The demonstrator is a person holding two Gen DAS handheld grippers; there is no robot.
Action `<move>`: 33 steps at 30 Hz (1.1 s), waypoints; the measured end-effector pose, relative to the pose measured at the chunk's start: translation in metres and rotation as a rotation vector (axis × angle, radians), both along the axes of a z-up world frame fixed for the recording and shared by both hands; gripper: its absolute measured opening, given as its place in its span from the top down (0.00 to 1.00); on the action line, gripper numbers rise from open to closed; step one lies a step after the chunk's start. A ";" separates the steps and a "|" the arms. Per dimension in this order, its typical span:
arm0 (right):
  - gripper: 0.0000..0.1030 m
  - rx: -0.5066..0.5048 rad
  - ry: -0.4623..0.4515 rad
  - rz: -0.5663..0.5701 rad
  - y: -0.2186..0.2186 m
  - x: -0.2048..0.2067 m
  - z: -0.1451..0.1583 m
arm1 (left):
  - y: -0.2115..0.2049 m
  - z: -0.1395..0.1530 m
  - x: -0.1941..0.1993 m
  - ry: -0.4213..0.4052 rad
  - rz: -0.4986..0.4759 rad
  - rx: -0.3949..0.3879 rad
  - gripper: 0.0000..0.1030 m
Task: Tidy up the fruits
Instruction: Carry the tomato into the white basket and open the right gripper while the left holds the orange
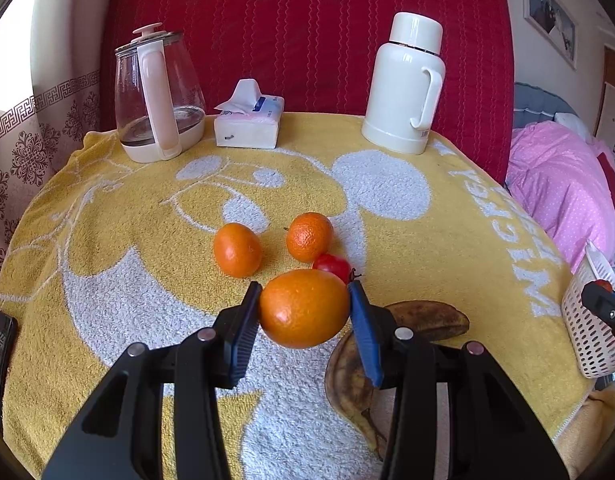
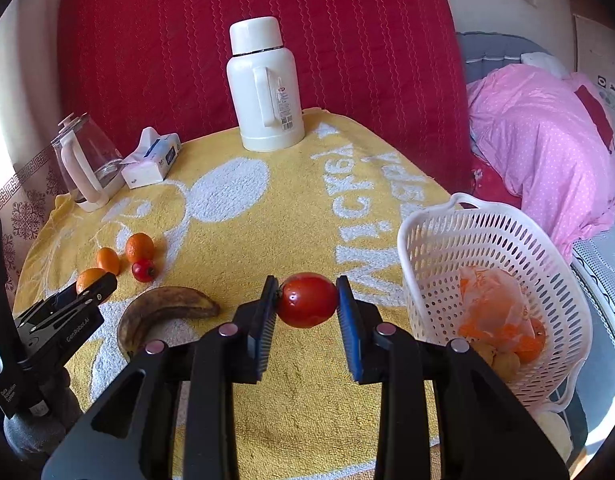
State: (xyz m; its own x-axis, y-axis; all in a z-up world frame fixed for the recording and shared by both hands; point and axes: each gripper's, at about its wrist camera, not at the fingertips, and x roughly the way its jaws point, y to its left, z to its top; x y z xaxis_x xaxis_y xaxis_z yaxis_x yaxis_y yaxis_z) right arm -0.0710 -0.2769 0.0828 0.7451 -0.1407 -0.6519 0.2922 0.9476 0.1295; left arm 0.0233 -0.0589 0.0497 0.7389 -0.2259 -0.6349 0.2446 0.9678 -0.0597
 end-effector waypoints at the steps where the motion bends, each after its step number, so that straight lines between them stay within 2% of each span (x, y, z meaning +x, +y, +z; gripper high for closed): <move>1: 0.71 0.001 -0.001 -0.005 -0.001 -0.001 0.001 | -0.001 0.000 -0.001 -0.001 -0.002 0.001 0.57; 10: 0.71 -0.002 -0.008 -0.059 -0.017 -0.019 0.005 | -0.005 -0.001 -0.004 -0.003 -0.019 0.009 0.57; 23: 0.71 0.014 -0.023 -0.216 -0.070 -0.059 0.010 | -0.007 -0.002 -0.004 0.002 -0.023 0.012 0.57; 33: 0.71 0.105 0.005 -0.255 -0.091 -0.068 -0.006 | -0.009 -0.005 -0.003 0.013 -0.028 0.018 0.57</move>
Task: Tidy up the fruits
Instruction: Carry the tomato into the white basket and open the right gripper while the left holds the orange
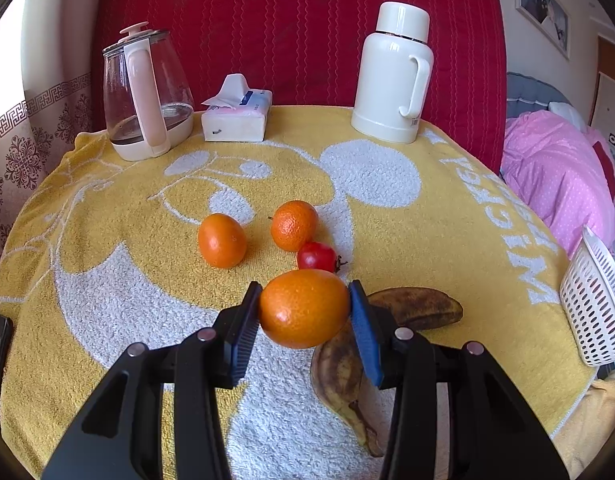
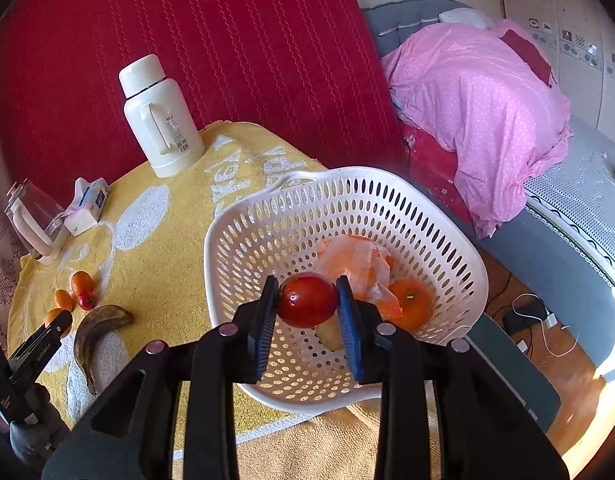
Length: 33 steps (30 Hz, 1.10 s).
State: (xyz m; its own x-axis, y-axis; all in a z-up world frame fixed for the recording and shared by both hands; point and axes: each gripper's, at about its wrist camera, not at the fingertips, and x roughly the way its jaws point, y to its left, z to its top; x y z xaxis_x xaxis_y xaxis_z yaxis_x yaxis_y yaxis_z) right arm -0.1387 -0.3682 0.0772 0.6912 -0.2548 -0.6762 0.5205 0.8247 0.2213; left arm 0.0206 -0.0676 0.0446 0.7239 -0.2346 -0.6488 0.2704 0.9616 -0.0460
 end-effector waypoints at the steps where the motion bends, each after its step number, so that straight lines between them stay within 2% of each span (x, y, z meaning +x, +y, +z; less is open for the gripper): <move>1: 0.71 0.003 -0.002 0.001 0.000 0.000 0.000 | 0.000 0.000 0.000 0.002 0.000 0.000 0.57; 8: 0.69 0.033 -0.022 0.002 -0.002 0.001 0.000 | 0.001 -0.001 0.002 0.007 0.002 0.000 0.57; 11: 0.64 0.044 -0.033 -0.013 -0.006 -0.002 0.001 | 0.001 -0.002 0.002 0.009 0.001 0.001 0.57; 20: 0.64 0.014 -0.038 -0.062 -0.016 -0.012 0.003 | 0.000 -0.002 0.001 0.006 -0.002 0.002 0.57; 29: 0.63 0.028 -0.048 -0.074 -0.021 -0.020 0.002 | 0.000 0.007 -0.003 -0.017 0.000 -0.005 0.57; 33: 0.56 0.012 -0.050 -0.062 -0.019 -0.023 0.003 | -0.002 0.014 -0.008 -0.027 -0.002 -0.003 0.57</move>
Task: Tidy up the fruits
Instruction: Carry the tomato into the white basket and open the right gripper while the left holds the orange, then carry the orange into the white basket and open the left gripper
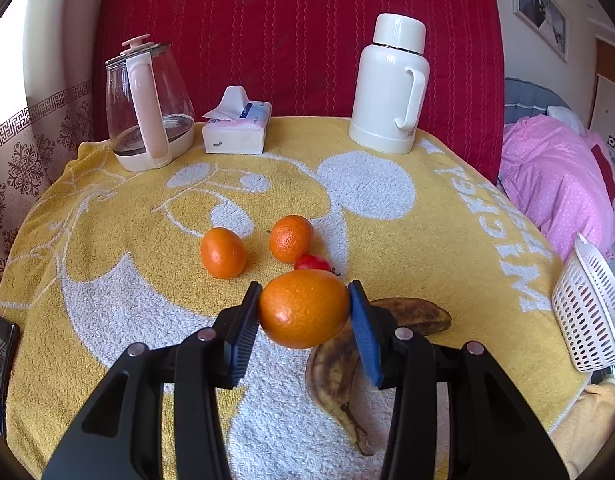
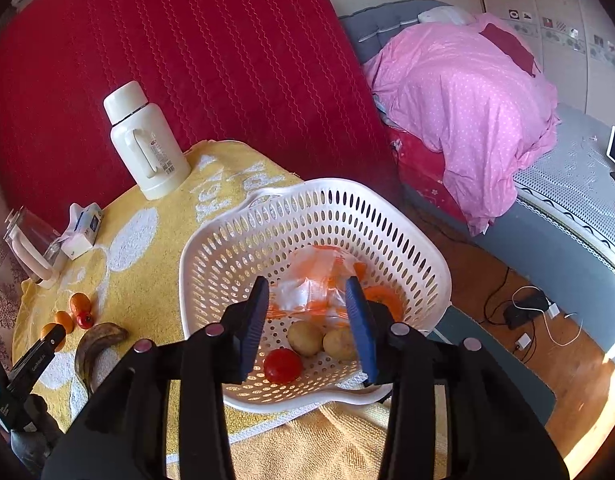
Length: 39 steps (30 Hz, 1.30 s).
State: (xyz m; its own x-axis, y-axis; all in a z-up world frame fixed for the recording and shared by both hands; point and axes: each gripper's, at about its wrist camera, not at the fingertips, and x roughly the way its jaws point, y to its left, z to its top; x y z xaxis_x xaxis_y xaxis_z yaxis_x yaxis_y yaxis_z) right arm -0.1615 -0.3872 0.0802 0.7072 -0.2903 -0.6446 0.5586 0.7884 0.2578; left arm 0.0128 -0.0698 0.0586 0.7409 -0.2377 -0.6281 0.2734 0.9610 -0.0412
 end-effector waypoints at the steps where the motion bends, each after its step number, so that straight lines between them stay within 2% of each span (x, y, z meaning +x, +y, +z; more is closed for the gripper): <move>1: 0.55 -0.003 0.002 0.004 0.000 -0.001 -0.001 | -0.001 0.002 -0.002 -0.002 -0.003 0.001 0.57; 16: 0.54 -0.016 -0.014 0.022 -0.005 -0.014 -0.004 | -0.049 0.034 -0.036 -0.050 -0.112 0.014 0.57; 28: 0.48 -0.088 0.031 0.051 -0.002 -0.012 -0.010 | -0.124 0.040 -0.064 -0.017 -0.290 0.027 0.57; 39: 0.48 -0.079 0.006 0.051 -0.005 -0.022 -0.011 | -0.186 0.048 -0.087 -0.031 -0.428 0.035 0.57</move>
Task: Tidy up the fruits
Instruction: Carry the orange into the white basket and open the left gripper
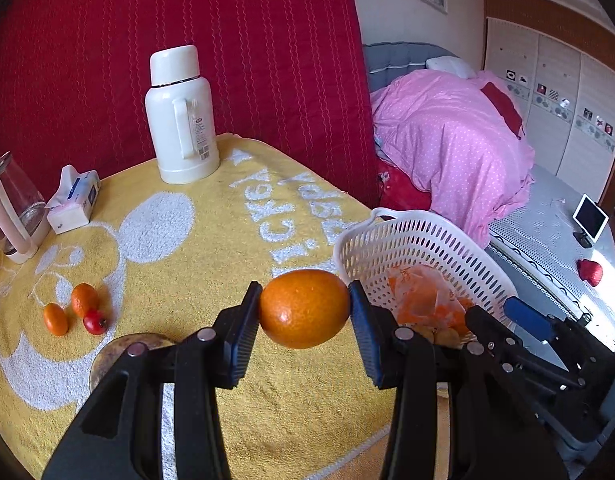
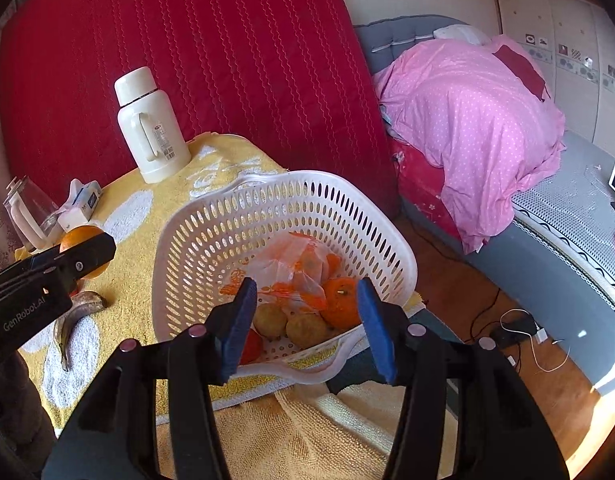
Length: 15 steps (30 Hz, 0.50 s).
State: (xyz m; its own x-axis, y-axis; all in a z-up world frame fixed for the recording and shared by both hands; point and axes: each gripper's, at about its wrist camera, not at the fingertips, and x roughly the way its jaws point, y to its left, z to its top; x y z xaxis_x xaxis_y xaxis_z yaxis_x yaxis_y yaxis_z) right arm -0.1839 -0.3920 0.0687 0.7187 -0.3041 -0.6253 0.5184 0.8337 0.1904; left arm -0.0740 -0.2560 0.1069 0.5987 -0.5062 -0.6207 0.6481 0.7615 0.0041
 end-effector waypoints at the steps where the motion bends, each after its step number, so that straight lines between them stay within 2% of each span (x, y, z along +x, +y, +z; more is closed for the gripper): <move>1: 0.48 0.001 -0.004 -0.002 -0.001 -0.002 0.001 | -0.005 0.002 -0.003 -0.007 -0.012 -0.002 0.57; 7: 0.48 0.016 -0.023 -0.005 -0.003 -0.009 0.003 | -0.029 0.009 -0.011 -0.028 -0.081 -0.005 0.57; 15: 0.47 0.027 -0.050 -0.016 -0.007 -0.021 0.006 | -0.050 0.001 -0.009 0.008 -0.118 0.012 0.57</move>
State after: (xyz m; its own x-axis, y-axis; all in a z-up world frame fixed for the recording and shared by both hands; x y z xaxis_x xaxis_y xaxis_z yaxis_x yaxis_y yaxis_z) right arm -0.2044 -0.3991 0.0751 0.7444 -0.2996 -0.5968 0.5211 0.8194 0.2387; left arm -0.0833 -0.3064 0.1079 0.5309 -0.5652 -0.6315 0.7330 0.6802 0.0074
